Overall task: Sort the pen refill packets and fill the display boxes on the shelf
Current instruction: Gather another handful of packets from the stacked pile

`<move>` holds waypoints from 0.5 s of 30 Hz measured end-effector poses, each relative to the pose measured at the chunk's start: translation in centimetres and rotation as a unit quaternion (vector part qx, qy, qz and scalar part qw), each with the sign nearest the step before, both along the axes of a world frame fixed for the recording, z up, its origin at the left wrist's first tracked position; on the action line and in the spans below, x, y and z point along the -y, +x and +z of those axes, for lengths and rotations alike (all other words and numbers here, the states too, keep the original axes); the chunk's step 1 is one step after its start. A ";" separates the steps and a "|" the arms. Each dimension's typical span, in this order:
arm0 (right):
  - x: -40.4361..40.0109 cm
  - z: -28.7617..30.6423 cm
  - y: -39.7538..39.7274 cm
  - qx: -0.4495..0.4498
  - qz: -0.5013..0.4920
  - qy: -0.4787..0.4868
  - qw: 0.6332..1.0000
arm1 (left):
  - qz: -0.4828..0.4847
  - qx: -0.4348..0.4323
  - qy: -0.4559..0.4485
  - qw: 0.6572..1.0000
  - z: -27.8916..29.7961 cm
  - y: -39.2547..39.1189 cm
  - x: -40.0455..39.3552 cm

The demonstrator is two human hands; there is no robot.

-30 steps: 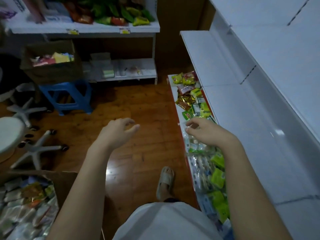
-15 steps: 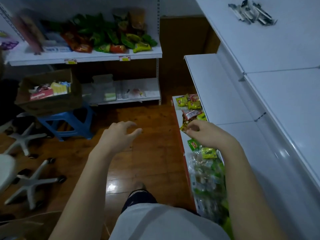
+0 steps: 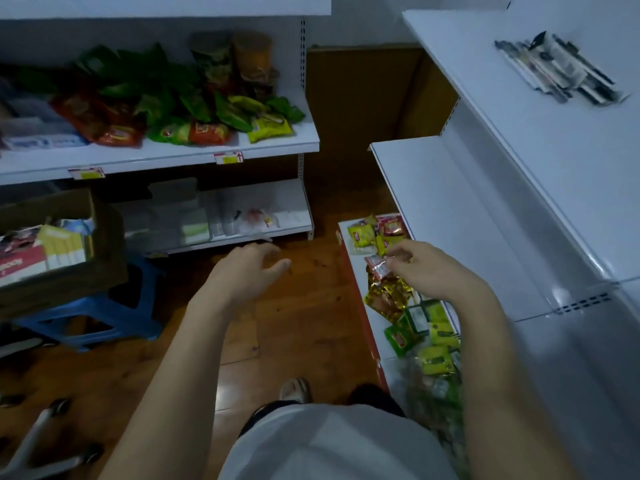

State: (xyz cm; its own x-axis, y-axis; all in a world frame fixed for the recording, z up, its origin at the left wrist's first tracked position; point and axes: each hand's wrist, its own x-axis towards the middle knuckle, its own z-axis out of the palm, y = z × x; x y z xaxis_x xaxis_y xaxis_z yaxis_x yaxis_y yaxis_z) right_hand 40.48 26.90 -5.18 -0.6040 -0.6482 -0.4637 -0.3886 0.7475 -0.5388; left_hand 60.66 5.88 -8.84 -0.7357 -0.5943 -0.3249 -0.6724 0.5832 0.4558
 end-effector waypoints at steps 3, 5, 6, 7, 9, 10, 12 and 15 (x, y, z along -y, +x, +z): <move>2.9 -0.6 -2.0 0.030 -0.011 0.010 0.999 | -0.027 0.014 0.010 0.999 0.2 -3.1 3.5; 4.5 -1.1 -4.0 0.046 -0.021 0.014 0.999 | -0.043 0.025 0.025 0.998 -0.2 -5.4 6.0; 5.5 -1.5 -5.2 0.050 -0.030 0.014 0.998 | -0.047 0.029 0.030 0.998 -0.7 -6.7 7.2; 6.4 -1.8 -6.5 0.050 -0.036 0.014 0.998 | -0.052 0.030 0.029 0.998 -1.3 -8.1 8.4; 8.2 -2.5 -9.4 0.051 -0.044 0.018 0.998 | -0.064 0.042 0.033 0.997 -2.3 -11.2 10.6; 9.1 -2.7 -10.9 0.054 -0.046 0.021 0.997 | -0.070 0.051 0.042 0.995 -2.6 -12.9 11.6; 11.3 -3.0 -14.1 0.063 -0.046 0.023 0.997 | -0.080 0.063 0.060 0.993 -2.5 -16.1 13.6; 15.8 -1.6 -18.7 0.063 -0.034 -0.001 0.997 | -0.084 0.067 0.056 0.993 -0.7 -20.8 17.3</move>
State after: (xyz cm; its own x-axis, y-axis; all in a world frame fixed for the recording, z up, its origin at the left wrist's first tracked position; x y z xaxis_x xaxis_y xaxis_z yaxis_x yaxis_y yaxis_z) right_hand 21.75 11.09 -6.74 -0.5840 -0.6080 -0.5379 -0.2659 0.7694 -0.5808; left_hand 39.86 -11.40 -9.53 -0.7668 -0.4220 -0.4836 -0.6294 0.6421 0.4377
